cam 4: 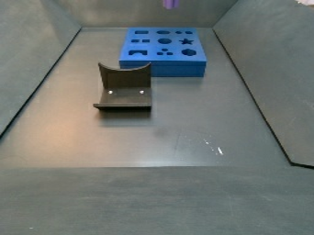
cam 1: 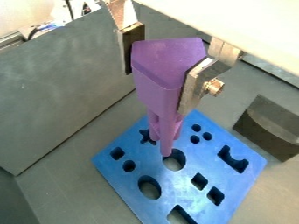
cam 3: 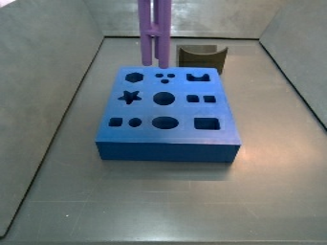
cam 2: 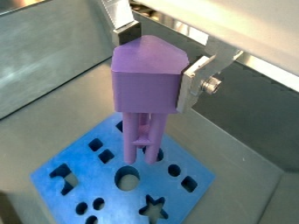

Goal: Insert the 3 prong object.

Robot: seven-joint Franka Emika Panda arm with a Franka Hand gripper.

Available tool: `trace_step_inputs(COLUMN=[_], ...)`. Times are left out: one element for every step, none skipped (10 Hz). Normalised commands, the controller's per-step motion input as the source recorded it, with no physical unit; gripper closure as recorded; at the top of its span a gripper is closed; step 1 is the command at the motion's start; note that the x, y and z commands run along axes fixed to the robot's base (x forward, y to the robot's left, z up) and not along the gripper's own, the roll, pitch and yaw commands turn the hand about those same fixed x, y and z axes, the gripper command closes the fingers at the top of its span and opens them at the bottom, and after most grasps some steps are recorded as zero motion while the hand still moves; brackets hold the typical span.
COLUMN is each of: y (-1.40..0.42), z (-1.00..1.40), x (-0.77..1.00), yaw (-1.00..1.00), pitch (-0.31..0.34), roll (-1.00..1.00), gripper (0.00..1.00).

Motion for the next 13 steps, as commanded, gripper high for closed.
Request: trace_step_inputs(y=[0.00,0.00,0.00,0.14,0.58,0.73,0.78,0.81,0.84,0.71,0.19,0.07,0.00], z=[-0.29,-0.31,-0.22,-0.23,0.00,0.00,0.02,0.08,0.07,0.07,0.00,0.00,-0.05], x=[0.00,0.00,0.00,0.00,0.00,0.00,0.00,0.00,0.00,0.00,0.29,0.14,0.01], yaw=[-1.00,-0.99,-0.94,-0.72,-0.13,0.00,0.00,0.00,0.00,-0.09,-0.87,-0.99,-1.00], pitch=[0.021,0.170,0.176,0.189,0.026,0.000,0.000,-0.047,-0.019,0.000,-0.079,-0.059,-0.056], roll=[0.00,0.00,-0.06,-0.15,-0.42,-0.50,-0.46,-0.41,-0.37,-0.28,-0.02,0.00,0.00], gripper=[1.00,1.00,1.00,1.00,1.00,1.00,1.00,1.00,1.00,1.00,1.00,1.00,1.00])
